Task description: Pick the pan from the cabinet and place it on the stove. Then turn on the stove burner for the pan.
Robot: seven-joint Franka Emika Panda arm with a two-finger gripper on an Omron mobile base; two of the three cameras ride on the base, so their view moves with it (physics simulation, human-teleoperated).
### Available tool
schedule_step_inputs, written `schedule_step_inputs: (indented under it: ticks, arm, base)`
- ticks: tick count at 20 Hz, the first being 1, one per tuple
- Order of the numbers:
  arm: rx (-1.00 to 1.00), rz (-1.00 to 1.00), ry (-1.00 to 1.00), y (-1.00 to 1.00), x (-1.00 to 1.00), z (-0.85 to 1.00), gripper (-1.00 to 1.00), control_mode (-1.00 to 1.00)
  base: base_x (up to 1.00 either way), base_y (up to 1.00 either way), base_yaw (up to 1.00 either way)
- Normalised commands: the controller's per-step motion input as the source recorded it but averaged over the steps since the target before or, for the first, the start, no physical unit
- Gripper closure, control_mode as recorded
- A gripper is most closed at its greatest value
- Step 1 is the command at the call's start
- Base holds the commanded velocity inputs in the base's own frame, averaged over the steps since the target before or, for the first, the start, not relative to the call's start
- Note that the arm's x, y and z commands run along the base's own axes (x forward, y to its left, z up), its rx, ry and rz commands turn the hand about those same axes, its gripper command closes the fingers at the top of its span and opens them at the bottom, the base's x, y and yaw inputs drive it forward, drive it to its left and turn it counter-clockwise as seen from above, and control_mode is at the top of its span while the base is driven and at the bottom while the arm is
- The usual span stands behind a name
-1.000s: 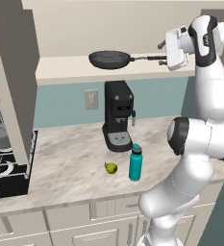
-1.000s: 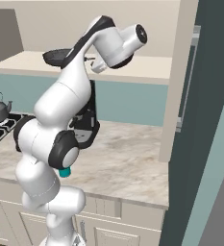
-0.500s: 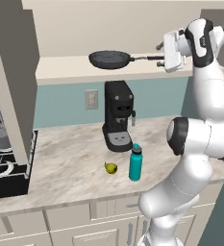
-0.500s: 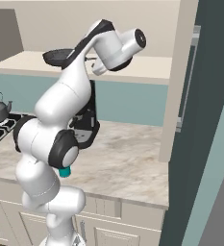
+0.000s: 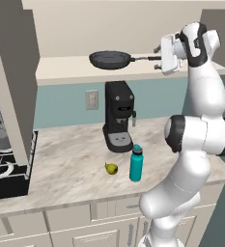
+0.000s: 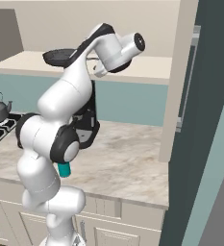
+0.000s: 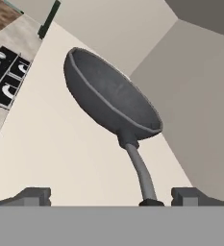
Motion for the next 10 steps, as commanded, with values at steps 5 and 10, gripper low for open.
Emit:
schedule_step_inputs:
  ticks: [5,10]
  arm:
    - [-0.02,0.0,0.0,0.0,0.22,-0.16,-1.0,-1.0]
    - [-0.04,0.0,0.0,0.0,0.23,-0.14,-1.0,-1.0]
  base:
    - [0.0,0.0,0.0]
    - [0.0,0.0,0.0]
